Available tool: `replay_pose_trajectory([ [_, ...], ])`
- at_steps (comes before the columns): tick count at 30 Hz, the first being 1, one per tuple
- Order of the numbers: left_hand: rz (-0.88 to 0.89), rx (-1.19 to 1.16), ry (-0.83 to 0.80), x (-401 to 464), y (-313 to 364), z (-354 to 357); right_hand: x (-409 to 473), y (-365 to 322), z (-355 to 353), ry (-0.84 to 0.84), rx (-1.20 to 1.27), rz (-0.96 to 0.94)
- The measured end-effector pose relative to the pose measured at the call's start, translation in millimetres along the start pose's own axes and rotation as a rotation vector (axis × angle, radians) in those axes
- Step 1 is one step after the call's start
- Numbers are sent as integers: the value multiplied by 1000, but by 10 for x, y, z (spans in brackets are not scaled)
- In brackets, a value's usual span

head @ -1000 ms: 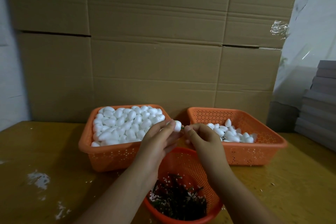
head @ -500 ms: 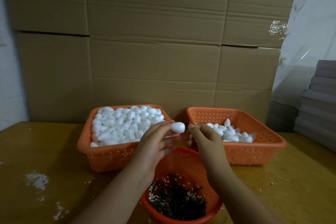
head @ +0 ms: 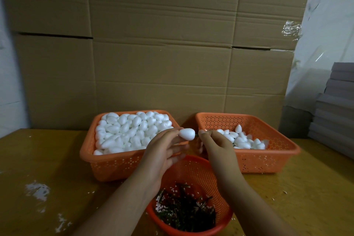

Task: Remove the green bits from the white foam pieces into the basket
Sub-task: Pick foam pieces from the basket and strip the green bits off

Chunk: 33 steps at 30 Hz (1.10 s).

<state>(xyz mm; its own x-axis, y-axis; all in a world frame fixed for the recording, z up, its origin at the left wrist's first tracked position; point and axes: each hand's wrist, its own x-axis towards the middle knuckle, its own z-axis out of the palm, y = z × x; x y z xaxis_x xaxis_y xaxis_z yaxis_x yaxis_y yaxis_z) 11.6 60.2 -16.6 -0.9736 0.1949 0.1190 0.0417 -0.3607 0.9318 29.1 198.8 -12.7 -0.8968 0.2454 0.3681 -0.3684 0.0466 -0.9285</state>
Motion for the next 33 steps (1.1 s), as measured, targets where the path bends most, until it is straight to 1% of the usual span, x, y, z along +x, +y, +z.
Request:
replay_pose_trajectory([
  [3,22,27,-6,-20,7,16,7,-2,3,-5,-13,5],
  [7,78,86,31,-27,5,51,4,7,2,-10,-16,15],
  [10,103,114,45,-36,13,55,10,0,3,-25,21,20],
  [13,97,107,50,-36,23,54,17,-15,3,-57,54,29],
  [17,72,93,46,-35,21,48,20,-3,3,-61,8,2],
  [24,49,113,35,-45,11,59,34,27,10,-33,-26,-7],
  [28,33,110,50,-39,30,68,31,6,6,11,-26,12],
  [33,26,113,55,-51,57,73,33,-65,-47,95,80,98],
])
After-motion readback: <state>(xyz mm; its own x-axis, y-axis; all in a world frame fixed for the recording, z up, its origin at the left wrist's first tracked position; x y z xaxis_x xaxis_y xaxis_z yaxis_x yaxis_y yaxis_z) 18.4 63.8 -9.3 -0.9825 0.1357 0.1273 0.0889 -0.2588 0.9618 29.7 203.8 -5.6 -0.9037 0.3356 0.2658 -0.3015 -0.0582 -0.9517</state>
